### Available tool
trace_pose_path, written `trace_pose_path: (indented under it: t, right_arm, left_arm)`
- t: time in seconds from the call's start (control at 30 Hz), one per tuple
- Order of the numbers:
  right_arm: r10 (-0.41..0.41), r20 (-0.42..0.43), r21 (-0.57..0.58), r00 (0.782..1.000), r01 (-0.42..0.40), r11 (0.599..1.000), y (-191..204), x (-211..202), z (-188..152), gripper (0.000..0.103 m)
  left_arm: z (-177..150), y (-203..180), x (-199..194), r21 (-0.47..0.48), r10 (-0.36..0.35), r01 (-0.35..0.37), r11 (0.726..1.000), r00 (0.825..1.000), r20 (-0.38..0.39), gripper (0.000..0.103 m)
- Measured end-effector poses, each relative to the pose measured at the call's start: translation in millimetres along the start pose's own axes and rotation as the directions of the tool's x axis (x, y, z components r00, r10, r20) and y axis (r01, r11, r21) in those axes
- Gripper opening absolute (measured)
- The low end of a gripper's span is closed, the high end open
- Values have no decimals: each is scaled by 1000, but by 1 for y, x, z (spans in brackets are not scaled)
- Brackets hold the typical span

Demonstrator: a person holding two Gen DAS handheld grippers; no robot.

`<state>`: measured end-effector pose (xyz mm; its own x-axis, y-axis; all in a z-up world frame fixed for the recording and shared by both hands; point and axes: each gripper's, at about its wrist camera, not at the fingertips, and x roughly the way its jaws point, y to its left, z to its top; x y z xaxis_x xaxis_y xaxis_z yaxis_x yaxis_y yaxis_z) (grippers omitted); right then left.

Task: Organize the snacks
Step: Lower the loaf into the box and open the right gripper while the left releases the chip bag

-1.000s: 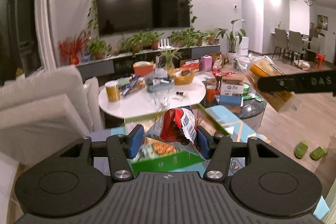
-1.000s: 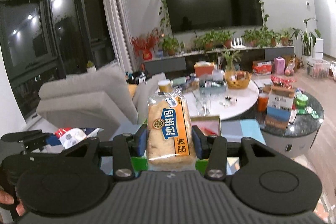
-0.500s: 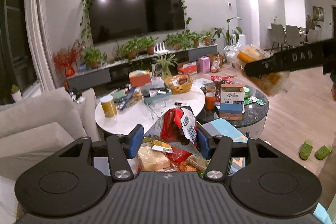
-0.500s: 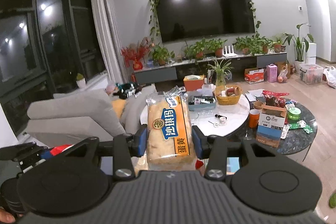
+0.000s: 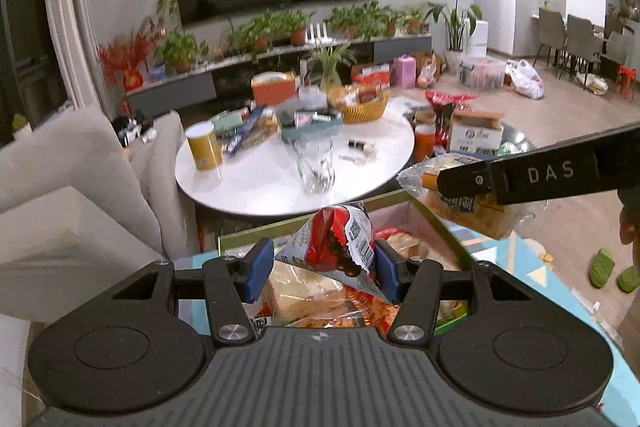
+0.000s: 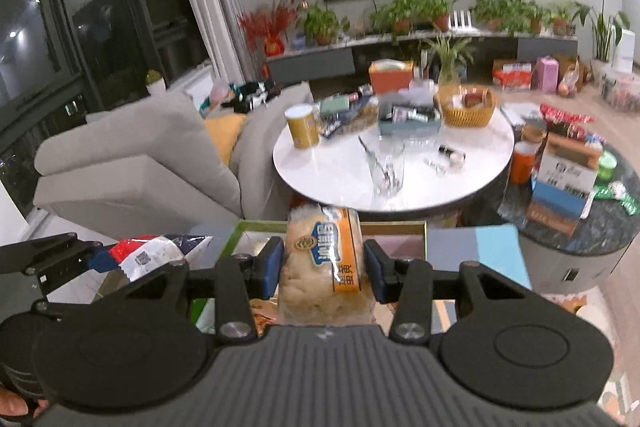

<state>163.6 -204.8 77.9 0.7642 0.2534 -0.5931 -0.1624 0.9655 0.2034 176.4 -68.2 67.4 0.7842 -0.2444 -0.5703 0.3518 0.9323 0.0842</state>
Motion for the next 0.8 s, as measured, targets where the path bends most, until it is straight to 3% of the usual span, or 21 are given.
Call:
trace_pose_path:
  t: [0.43,0.8]
  right_arm:
    - [-1,-111,42,994,6,999,-6,71,-14,56]
    - [15,-130,42,991,-9,999,-1,100,-11,56]
  left_arm:
    - [-20,18,86,-36,-2,-2,999,992,-124,51]
    - [-27,27,116,-54,-7,-2,999,986,-164,53]
